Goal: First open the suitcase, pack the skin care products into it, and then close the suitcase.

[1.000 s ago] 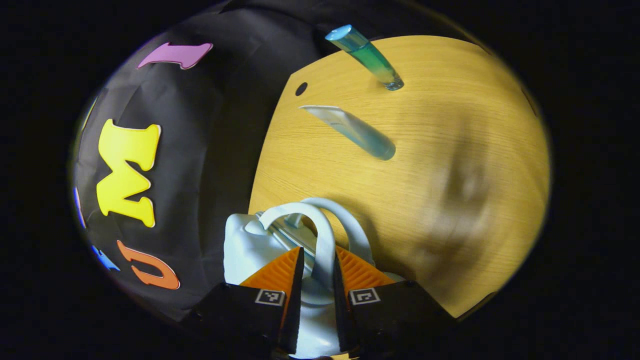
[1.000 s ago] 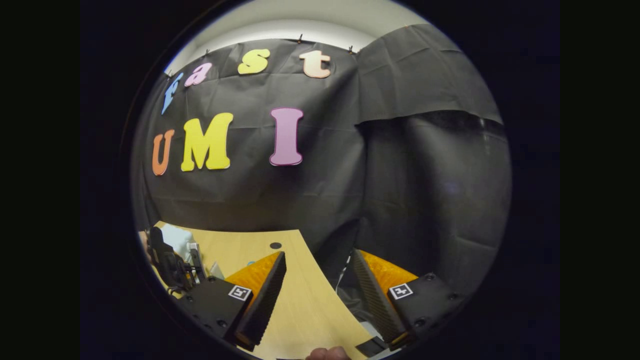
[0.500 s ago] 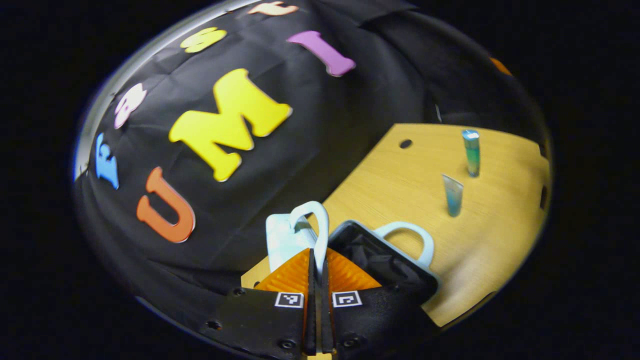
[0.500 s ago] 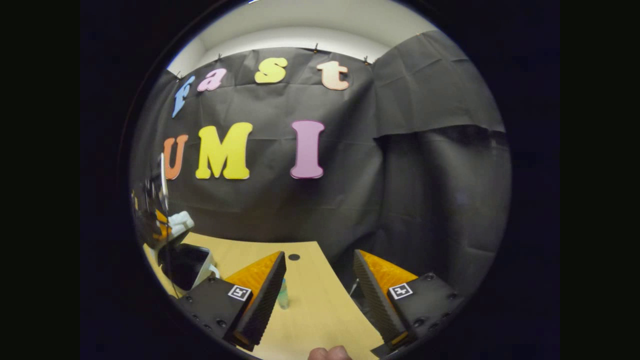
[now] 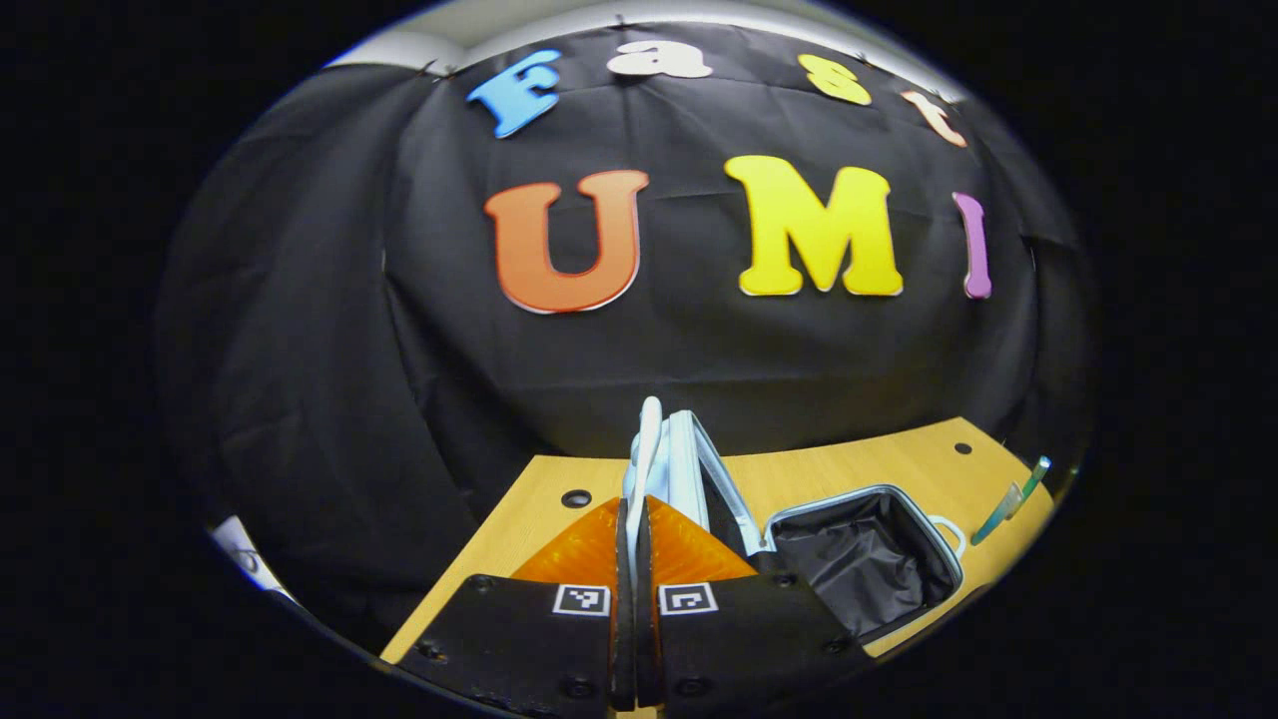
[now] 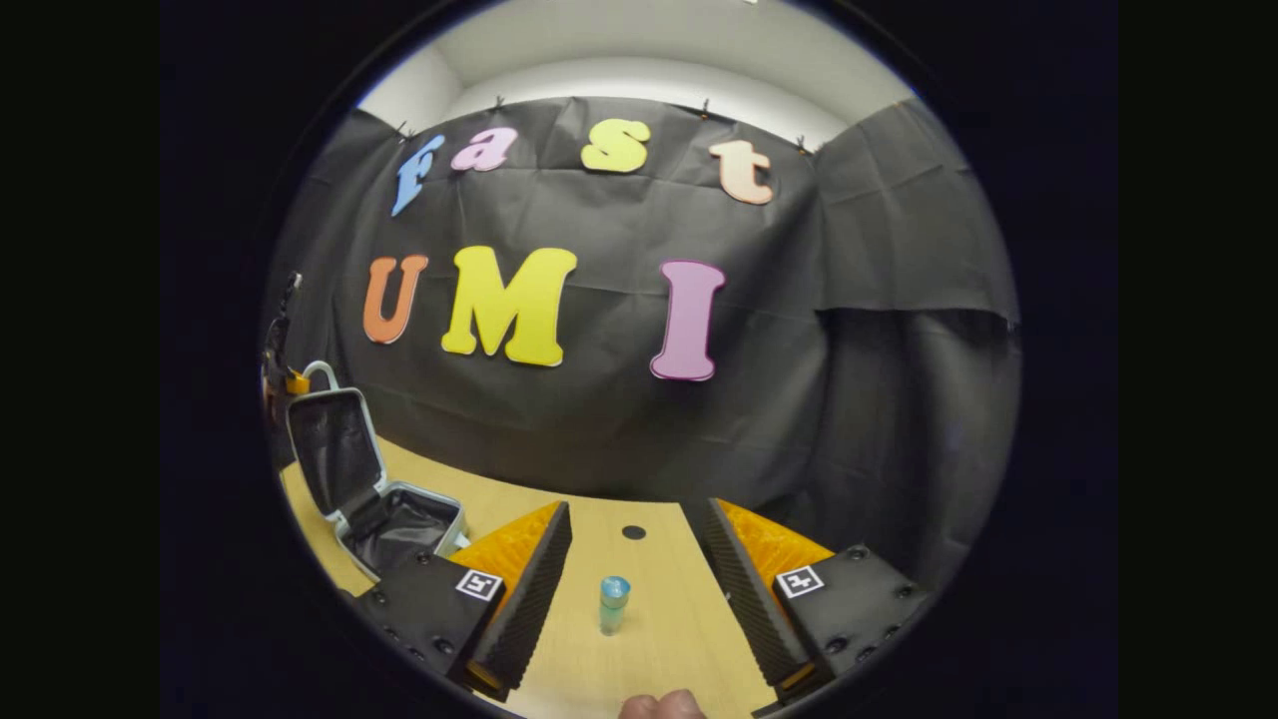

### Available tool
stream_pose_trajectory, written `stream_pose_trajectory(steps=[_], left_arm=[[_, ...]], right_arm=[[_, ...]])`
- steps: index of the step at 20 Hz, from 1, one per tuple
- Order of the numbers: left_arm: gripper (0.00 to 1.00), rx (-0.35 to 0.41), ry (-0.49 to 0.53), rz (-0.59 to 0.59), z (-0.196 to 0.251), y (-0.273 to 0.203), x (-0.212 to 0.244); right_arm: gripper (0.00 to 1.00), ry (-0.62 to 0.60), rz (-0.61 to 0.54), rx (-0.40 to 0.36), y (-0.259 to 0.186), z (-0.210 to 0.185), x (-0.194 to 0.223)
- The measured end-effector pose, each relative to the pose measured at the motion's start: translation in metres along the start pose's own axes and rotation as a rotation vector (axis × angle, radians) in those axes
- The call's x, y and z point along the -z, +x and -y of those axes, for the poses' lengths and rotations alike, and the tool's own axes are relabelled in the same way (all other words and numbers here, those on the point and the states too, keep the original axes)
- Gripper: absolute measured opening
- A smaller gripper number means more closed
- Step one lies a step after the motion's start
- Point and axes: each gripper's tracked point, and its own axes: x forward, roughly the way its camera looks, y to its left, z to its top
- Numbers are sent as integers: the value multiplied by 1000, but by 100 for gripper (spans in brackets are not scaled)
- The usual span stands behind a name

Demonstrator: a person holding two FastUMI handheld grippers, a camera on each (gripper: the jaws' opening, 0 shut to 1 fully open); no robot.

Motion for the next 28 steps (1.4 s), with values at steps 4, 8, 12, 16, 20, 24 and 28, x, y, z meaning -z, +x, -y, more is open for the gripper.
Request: stream_pose_trajectory(steps=[4, 8, 12, 16, 20, 24, 28], left_arm=[[4, 7, -165, -71, -50, 29, 68], [4, 16, -316, -143, -74, 50, 125], [4, 7, -438, -197, -79, 70, 167], [7, 3, -521, -256, -76, 72, 201], [14, 1, -564, -248, -79, 72, 206], [28, -31, -491, -170, -84, 58, 175], [51, -37, -350, 7, -63, 16, 84]], right_arm=[[81, -41, -28, -5, 5, -13, 4], [81, -72, -53, -11, 11, -25, 6], [81, -101, -71, -42, 15, -42, 11], [83, -137, -62, -87, 16, -57, 9], [82, -149, -61, -106, 16, -58, 12], [81, -130, -81, -112, 16, -50, 21], [81, -84, -83, -130, 17, -48, 25]])
